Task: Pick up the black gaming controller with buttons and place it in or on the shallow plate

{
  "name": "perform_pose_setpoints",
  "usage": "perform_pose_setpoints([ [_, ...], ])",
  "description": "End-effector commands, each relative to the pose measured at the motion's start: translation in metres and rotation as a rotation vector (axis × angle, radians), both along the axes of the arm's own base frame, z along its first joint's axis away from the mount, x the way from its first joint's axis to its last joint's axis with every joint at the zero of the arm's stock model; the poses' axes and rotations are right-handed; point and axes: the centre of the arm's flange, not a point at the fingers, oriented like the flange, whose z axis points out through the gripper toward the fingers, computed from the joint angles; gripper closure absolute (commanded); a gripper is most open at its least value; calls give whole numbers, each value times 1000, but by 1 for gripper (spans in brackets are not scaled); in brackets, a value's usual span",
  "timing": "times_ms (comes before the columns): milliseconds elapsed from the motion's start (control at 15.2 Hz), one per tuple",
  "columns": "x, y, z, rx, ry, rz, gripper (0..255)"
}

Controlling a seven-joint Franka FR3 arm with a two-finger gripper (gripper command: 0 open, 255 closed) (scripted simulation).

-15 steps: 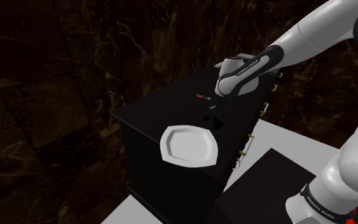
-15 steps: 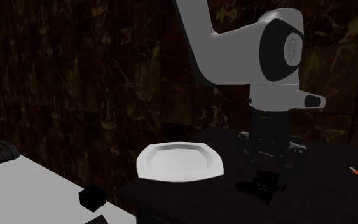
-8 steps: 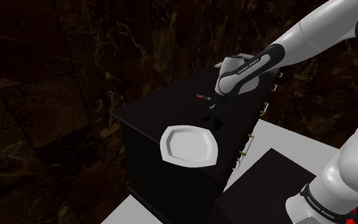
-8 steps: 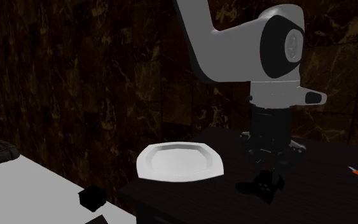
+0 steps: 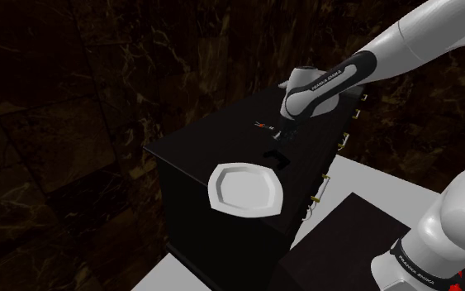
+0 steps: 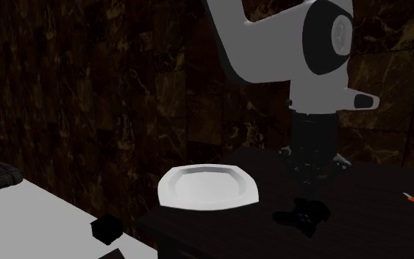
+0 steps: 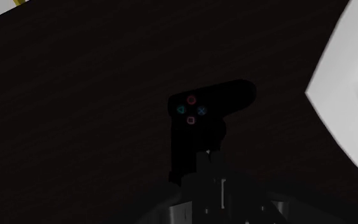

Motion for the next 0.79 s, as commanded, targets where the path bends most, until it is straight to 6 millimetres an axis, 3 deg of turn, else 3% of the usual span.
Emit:
perform_pose_setpoints([
  [0, -1, 0, 11, 0, 2, -1, 255],
  [66, 0, -1, 6, 0, 1, 0, 255],
  [132, 0, -1, 6, 0, 1, 0, 0],
  [264, -23, 57, -13, -301, -32, -36, 0],
  [726, -20, 46, -48, -301, -32, -36, 0],
])
